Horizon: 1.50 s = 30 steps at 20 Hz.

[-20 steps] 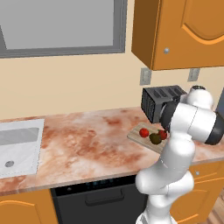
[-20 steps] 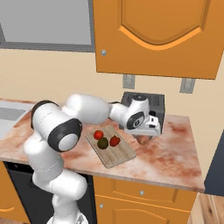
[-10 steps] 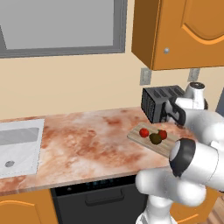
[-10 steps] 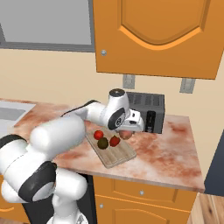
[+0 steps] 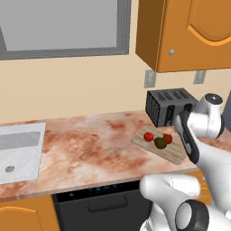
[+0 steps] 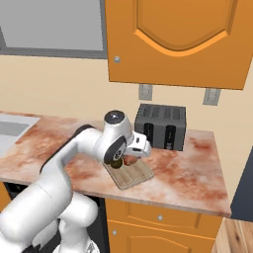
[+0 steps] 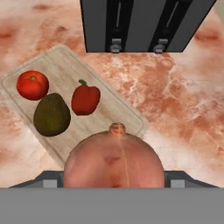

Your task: Place the avocado, onion, tomato, and bell pepper on the cutting board.

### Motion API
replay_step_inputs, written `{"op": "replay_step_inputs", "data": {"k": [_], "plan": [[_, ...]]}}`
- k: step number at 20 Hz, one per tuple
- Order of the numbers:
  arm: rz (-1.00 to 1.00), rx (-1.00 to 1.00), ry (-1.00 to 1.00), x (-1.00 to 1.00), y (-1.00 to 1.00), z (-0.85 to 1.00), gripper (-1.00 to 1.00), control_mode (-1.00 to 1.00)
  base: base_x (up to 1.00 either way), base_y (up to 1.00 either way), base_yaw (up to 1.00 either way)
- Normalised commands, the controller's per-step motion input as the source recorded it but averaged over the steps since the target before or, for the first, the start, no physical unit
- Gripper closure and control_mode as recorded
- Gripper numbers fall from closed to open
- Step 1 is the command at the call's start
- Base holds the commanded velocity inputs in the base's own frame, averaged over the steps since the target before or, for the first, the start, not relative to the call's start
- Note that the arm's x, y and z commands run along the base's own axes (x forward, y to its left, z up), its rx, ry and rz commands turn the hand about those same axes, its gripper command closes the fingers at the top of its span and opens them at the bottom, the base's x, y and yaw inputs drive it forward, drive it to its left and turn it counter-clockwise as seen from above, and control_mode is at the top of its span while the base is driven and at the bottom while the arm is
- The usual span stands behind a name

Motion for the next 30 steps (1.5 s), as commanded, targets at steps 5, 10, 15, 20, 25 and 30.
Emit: {"op": "replay_step_inputs", "data": {"k": [5, 10, 15, 20, 25, 30], "plan": [[-0.01, 0.01, 0.0, -0.21, 0.44, 0.0, 1.0, -1.0, 0.0, 0.0, 0.0], [0.0, 0.0, 0.0, 0.02, 0.17, -0.07, 1.0, -1.0, 0.0, 0.0, 0.0], [0.0, 0.01, 0.05, 0.15, 0.0, -0.27, 1.0, -1.0, 0.0, 0.0, 0.0], [0.0, 0.04, 0.06, 0.07, 0.0, -0.28, 1.0, -1.0, 0.0, 0.0, 0.0], [0.0, 0.05, 0.05, 0.05, 0.0, -0.23, 1.0, -1.0, 0.0, 0.0, 0.0], [0.0, 0.06, 0.05, 0.03, 0.0, -0.22, 1.0, -1.0, 0.0, 0.0, 0.0]]}}
